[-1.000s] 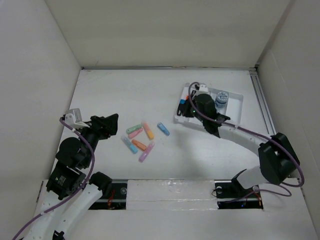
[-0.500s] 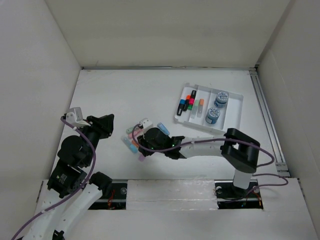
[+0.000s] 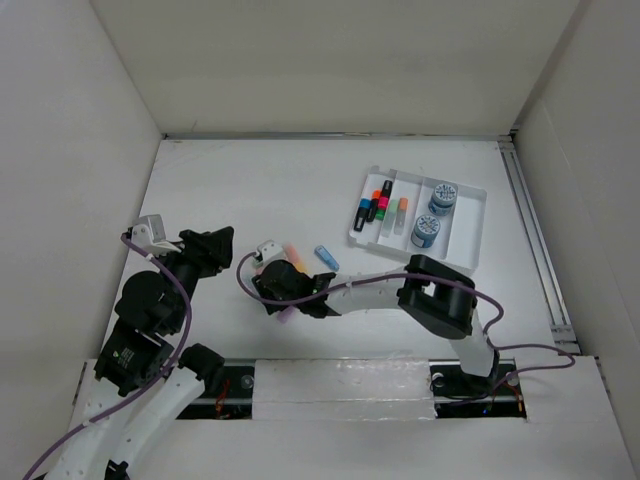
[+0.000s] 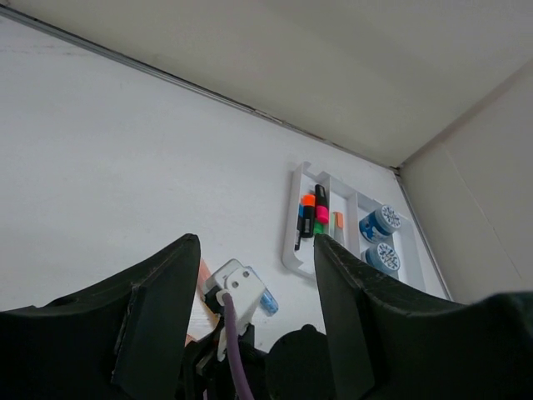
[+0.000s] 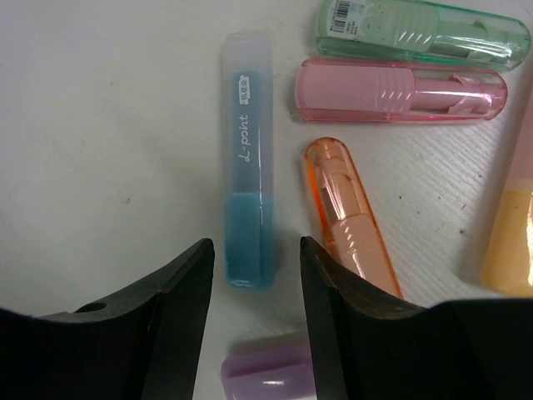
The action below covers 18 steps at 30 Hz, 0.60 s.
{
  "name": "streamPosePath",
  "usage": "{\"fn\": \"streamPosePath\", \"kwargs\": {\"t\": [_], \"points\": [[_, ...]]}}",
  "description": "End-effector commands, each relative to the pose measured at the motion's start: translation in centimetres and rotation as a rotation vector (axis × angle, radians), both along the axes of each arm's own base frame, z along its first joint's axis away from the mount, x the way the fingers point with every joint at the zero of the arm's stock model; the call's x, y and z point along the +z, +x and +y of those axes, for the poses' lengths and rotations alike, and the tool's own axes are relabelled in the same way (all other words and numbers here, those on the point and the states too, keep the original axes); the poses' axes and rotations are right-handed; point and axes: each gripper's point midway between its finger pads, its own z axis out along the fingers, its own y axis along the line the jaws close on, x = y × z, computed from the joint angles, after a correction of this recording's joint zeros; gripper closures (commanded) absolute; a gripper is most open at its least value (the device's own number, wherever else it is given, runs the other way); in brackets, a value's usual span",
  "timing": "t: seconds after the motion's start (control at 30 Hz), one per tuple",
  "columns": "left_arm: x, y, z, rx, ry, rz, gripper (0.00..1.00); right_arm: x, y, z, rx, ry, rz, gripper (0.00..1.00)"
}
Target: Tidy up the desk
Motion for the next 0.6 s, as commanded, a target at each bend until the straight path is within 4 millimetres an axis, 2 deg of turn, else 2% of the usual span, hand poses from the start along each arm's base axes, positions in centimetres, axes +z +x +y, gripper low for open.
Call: {"fn": "streamPosePath", "kwargs": {"t": [0.0, 0.17, 0.23, 0.33, 0.43, 0.47, 0.5, 0.57], "points": [[0.8, -0.1, 0.1, 0.003, -0.014, -0.031, 0.47, 0.2, 0.7, 0.9, -0.004, -0.013, -0.029, 0.48], [0.8, -0.1, 0.2, 0.007, -0.015, -0.031, 0.46, -0.8, 1.2, 1.4, -0.014, -0.036, -0.038, 0.51], [0.9, -0.1, 0.2, 0.009, -0.017, -0.034, 0.46, -1.0, 1.6, 1.3, -0.028, -0.045, -0.05, 0.61], [0.8, -0.1, 0.2, 0.009, -0.018, -0.032, 0.46, -0.6, 1.6, 1.2, -0.037, -0.034, -0.053, 0.82], [0.9, -0.2, 0.3, 0.009, -0.018, -0.033, 0.46, 2.2, 1.5, 1.3, -0.045, 0.045, -0.068, 0.88], [0.9, -0.2, 0.3, 0.01, -0.019, -0.035, 0.46, 3.9, 1.6, 1.6, -0.045, 0.099, -0.082, 0.89], [0.9, -0.2, 0.3, 0.01, -0.018, -0.033, 0.46, 6.1, 1.6, 0.7, -0.057, 0.154, -0.089, 0.89], [1.0, -0.2, 0.3, 0.01, -0.021, -0.037, 0.46, 8.7, 2.1, -0.2, -0.072, 0.235, -0.091, 0.89]]}}
